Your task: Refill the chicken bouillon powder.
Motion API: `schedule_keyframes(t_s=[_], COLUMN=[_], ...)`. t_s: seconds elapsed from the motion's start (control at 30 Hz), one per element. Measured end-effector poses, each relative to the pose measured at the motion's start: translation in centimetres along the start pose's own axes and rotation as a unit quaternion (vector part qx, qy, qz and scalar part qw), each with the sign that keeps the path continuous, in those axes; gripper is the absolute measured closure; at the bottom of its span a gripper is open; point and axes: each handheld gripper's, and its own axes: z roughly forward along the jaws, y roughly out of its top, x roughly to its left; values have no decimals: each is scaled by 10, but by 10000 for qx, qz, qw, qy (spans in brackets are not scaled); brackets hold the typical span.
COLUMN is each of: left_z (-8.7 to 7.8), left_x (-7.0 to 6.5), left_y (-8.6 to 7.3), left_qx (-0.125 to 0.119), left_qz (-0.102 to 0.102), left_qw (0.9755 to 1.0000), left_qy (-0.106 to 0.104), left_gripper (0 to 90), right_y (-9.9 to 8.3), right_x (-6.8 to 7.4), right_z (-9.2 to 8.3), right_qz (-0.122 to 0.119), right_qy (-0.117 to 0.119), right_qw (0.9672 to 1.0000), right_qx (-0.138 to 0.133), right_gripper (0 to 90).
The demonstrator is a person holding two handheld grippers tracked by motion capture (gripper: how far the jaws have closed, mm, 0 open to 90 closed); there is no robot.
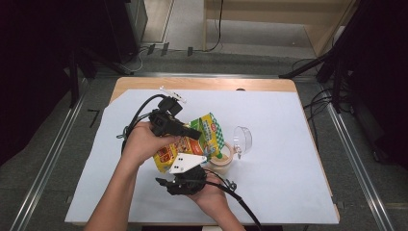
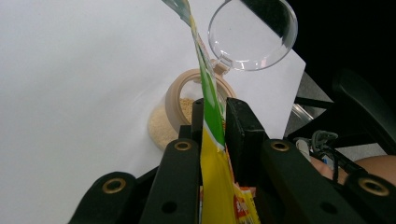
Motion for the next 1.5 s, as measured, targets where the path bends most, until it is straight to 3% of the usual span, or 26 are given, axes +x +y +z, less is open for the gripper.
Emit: schedule_keyframes(t_s=[0.27,0.53,0.73,0.9,1.2,1.5], left_z=[-7,-11,-13,-18,-30,-36], left_x=[1,3,8,14,21,21], left_y=[-6,-10,-14,-19,-27,-31], left_qx=[51,134,190,66,-82,-206], left_qz=[-11,62,-20,23,99,236], left_qw=[10000,9999,9997,9991,9977,9972], left_qy=[-40,-35,-169,-407,-669,-679], left_gripper=[879,881,895,894,897,897], right_y=[-4,-6,-7,-7,-9,-11], right_x=[0,-1,0,2,-1,-4], right_z=[2,5,7,9,5,0], right_qz=[7,70,4,-37,132,93], right_qy=[149,149,201,185,266,118], right_qw=[9999,9998,9998,9997,9995,9999], right_qx=[17,81,95,159,41,-43], right_gripper=[501,495,495,483,460,436])
